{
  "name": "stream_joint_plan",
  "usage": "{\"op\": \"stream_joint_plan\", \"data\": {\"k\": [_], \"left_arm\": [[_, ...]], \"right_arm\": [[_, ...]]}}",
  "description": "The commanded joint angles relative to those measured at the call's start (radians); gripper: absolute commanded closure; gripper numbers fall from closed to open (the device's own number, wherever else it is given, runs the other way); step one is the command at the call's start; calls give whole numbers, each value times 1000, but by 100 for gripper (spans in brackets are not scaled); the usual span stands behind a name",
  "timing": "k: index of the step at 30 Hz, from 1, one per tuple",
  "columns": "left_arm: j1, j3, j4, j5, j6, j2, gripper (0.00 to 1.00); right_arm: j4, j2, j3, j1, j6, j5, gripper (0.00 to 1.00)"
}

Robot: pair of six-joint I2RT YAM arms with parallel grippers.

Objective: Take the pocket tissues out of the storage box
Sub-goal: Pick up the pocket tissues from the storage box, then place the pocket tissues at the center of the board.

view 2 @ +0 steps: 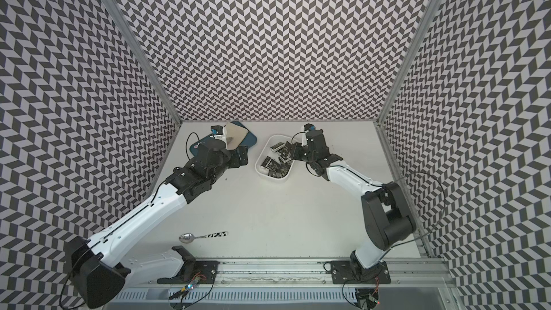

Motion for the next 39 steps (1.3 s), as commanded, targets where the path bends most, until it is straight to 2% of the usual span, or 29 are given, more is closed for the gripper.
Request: {"op": "stream_joint_plan", "data": {"k": [1, 5, 8, 11, 15, 22, 27, 31, 39], "left_arm": [[7, 45, 4, -9, 14, 29, 1], [9, 46, 17, 1, 8, 36, 1], [13, 70, 16, 0, 0, 41, 1], [15, 91, 15, -4, -5, 41, 1], [15, 101, 13, 6, -3, 40, 1], [17, 85, 14, -1, -3, 36, 1], [18, 75, 19, -2, -3, 37, 1], [19, 75, 25, 2, -3, 36, 1], [23, 78, 29, 8, -2, 40, 1]], "right_arm": [[26, -64, -103, 35, -12, -141, 82], [-26, -115, -184, 114, -62, -177, 82], [21, -131, -286, 190, -45, -176, 81], [93, -107, -357, 249, -19, -176, 81], [87, -38, -354, 304, -47, -146, 81], [97, 22, -346, 313, -54, -134, 78], [62, 18, -324, 312, -63, -100, 65], [14, -30, -288, 312, -84, -57, 59], [-115, -94, -156, 310, -167, 154, 51]]}}
